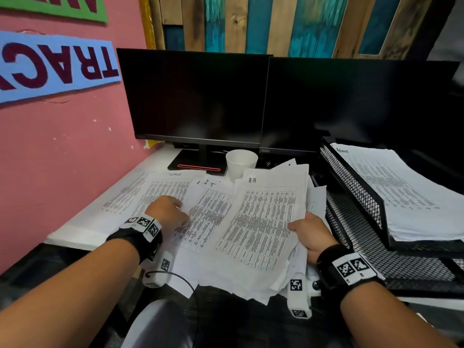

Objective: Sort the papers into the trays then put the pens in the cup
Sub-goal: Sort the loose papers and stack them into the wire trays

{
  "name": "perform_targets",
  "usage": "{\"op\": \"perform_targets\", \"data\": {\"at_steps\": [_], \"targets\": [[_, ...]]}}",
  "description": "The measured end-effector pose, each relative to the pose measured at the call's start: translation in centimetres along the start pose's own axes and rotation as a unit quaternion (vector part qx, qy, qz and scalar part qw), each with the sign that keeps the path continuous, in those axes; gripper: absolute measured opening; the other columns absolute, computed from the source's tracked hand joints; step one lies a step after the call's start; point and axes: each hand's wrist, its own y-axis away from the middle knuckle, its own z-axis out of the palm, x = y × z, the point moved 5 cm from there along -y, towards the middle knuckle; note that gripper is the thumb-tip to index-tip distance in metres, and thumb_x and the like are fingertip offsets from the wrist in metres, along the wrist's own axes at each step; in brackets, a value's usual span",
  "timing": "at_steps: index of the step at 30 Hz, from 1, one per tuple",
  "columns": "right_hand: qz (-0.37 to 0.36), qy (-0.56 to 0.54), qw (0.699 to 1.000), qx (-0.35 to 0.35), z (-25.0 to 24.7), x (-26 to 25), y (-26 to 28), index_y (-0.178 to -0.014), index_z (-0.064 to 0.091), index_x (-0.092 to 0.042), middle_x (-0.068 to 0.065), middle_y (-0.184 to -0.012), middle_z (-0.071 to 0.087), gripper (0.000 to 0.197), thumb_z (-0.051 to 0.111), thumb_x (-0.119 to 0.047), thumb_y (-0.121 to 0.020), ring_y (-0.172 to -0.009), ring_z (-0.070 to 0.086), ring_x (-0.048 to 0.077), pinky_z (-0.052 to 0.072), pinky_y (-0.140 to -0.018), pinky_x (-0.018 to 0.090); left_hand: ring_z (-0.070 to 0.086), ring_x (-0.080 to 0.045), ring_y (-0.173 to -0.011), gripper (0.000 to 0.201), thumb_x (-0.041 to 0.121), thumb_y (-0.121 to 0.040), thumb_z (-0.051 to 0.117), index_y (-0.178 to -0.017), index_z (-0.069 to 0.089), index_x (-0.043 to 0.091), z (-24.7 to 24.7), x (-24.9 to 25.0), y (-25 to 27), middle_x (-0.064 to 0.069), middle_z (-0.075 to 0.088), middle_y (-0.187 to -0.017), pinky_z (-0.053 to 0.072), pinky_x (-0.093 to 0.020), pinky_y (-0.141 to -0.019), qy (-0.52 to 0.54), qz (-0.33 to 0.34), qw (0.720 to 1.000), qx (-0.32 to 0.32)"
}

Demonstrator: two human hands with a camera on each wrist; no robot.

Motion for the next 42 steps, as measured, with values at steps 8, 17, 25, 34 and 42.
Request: {"op": "perform_targets", "data": {"at_steps": [8, 17, 25, 34, 42], "targets": [[0.003, -0.001, 1.000, 0.010, 0.1, 0.0, 0.0, -0.116, 0.071, -0.008, 0.022, -0.108, 0.076, 0.038, 0.048, 0.013, -0.094, -0.098, 0.074, 0.045, 0.058, -0.091, 0.065, 0.071, -0.021, -0.075, 0.009, 0.025, -0.081, 0.080, -0.077, 0.076, 0.018, -0.2, -0.3, 0.4, 0.000, 0.074, -0.072, 0.050, -0.026, -0.062, 0.010, 0.032, 0.999, -0.005], [0.000, -0.029, 1.000, -0.007, 0.0, -0.4, 0.5, -0.118, 0.071, -0.006, 0.020, -0.109, 0.077, 0.038, 0.047, 0.014, -0.096, -0.099, 0.074, 0.043, 0.059, -0.091, 0.060, 0.065, -0.029, -0.074, 0.006, 0.026, -0.104, 0.056, -0.107, 0.059, 0.023, -7.8, -1.5, 1.9, -0.013, 0.070, -0.101, 0.058, -0.045, -0.069, 0.289, 0.092, 0.934, 0.191], [-0.017, -0.097, 0.994, -0.044, 0.8, -3.1, 2.0, -0.117, 0.068, -0.009, 0.017, -0.107, 0.077, 0.033, 0.046, 0.009, -0.102, -0.096, 0.073, 0.038, 0.060, -0.084, 0.054, 0.077, -0.021, -0.079, 0.010, 0.010, -0.101, 0.056, -0.102, 0.063, 0.017, -6.7, 0.1, 3.4, -0.006, 0.079, -0.096, 0.062, -0.045, -0.076, 0.473, 0.058, 0.874, 0.093], [-0.088, -0.116, 0.984, -0.103, 3.4, -5.7, 5.0, -0.125, 0.073, -0.016, 0.011, -0.118, 0.078, 0.027, 0.054, -0.025, -0.108, -0.113, 0.074, 0.034, 0.053, -0.106, 0.055, 0.075, -0.033, -0.100, 0.022, 0.014, -0.102, 0.060, -0.124, 0.058, 0.016, 1.1, 5.3, 5.4, -0.014, 0.076, -0.115, 0.060, -0.052, -0.091, 0.434, 0.060, 0.897, -0.055], [-0.165, -0.070, 0.980, -0.085, 2.9, -6.9, 5.5, -0.132, 0.067, -0.024, -0.003, -0.130, 0.074, 0.033, 0.055, -0.042, -0.106, -0.124, 0.069, 0.019, 0.046, -0.116, 0.050, 0.076, -0.015, -0.106, 0.037, 0.005, -0.099, 0.064, -0.134, 0.065, 0.019, -0.5, 7.9, 6.3, 0.002, 0.079, -0.116, 0.057, -0.044, -0.101, 0.448, 0.144, 0.882, 0.020]]}}
